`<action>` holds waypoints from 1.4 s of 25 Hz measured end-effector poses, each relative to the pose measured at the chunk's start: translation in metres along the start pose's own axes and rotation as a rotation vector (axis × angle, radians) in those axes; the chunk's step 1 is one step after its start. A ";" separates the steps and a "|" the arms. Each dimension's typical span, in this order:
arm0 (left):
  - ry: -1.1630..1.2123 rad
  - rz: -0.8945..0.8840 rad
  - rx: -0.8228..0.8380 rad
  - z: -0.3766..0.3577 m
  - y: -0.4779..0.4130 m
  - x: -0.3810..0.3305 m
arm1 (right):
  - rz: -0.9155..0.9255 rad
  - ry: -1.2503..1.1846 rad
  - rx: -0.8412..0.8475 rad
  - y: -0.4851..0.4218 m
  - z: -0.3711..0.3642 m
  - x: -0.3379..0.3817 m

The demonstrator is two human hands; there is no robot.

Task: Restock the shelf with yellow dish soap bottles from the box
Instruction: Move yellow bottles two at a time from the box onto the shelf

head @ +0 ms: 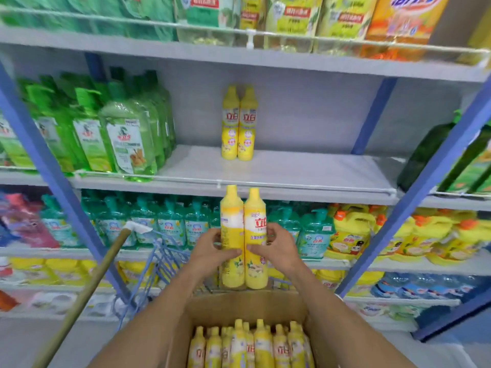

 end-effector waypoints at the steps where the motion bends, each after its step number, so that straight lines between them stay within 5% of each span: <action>1: -0.006 -0.040 -0.020 0.007 -0.011 -0.019 | 0.036 -0.008 -0.025 -0.004 0.009 0.020; 13: -0.075 -0.322 -0.169 0.056 -0.151 -0.175 | 0.341 -0.152 -0.173 -0.092 0.079 0.198; 35: -0.071 -0.352 -0.206 0.065 -0.204 -0.077 | 0.284 -0.030 -0.341 -0.153 0.015 0.146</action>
Point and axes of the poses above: each hand's wrist, its own y-axis away from the middle knuckle, its own z-axis out of the back of the hand, x = y × z, the point moved 7 cm from there along -y, towards the middle knuckle, and after that the axes turned 12 degrees about -z, right-handed, at the moved point
